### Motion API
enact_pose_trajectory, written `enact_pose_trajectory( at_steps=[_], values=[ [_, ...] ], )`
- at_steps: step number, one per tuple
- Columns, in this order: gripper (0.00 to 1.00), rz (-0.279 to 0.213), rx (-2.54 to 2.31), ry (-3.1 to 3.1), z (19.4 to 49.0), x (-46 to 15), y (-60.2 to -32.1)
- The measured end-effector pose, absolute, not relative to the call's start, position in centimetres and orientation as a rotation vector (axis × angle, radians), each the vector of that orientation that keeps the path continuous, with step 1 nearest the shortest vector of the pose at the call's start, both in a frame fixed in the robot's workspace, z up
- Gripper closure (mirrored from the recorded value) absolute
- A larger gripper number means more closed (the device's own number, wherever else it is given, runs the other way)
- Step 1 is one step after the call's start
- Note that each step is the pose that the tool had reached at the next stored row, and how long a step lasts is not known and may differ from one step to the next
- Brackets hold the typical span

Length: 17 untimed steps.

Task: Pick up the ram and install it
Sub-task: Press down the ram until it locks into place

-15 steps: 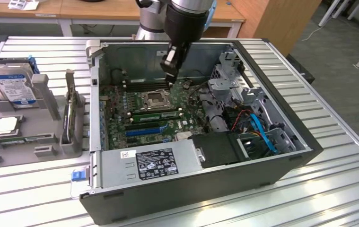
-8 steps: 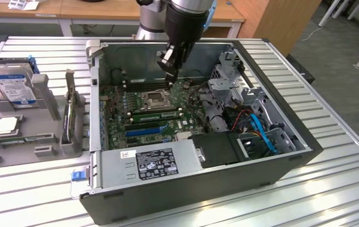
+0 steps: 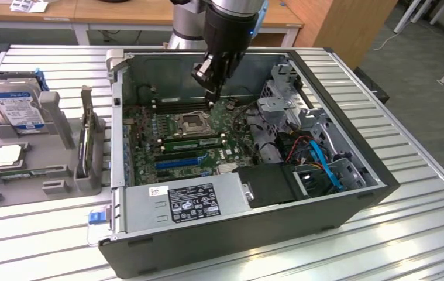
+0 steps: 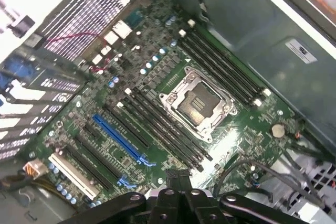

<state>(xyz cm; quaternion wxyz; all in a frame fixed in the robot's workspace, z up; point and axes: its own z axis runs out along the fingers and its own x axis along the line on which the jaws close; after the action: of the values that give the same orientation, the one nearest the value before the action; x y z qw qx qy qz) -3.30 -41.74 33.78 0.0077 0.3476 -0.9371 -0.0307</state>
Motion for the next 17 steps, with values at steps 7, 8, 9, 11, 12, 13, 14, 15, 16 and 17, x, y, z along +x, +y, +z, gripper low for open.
enact_pose_trajectory(
  at_steps=[7,8,9,11,12,13,14,15,16,17],
  values=[
    [0.90,-0.097,0.940,-2.983,33.78,-3.30,-41.74],
    [0.90,-0.097,0.917,-2.991,33.78,-3.30,-41.74],
    [0.90,-0.097,0.891,-2.999,33.78,-3.30,-41.74],
    [0.90,-0.098,0.842,-3.014,33.78,-3.30,-41.74],
    [0.90,-0.098,0.817,-3.022,33.78,-3.30,-41.74],
    [0.90,-0.098,0.792,-3.029,33.78,-3.30,-41.74],
    [0.90,-0.098,0.766,-3.036,33.78,-3.30,-41.74],
    [0.90,-0.098,0.738,-3.044,33.78,-3.30,-41.74],
    [0.90,-0.098,0.712,-3.050,33.78,-3.30,-41.74],
    [0.90,-0.098,0.686,-3.057,33.78,-3.30,-41.74]
  ],
)
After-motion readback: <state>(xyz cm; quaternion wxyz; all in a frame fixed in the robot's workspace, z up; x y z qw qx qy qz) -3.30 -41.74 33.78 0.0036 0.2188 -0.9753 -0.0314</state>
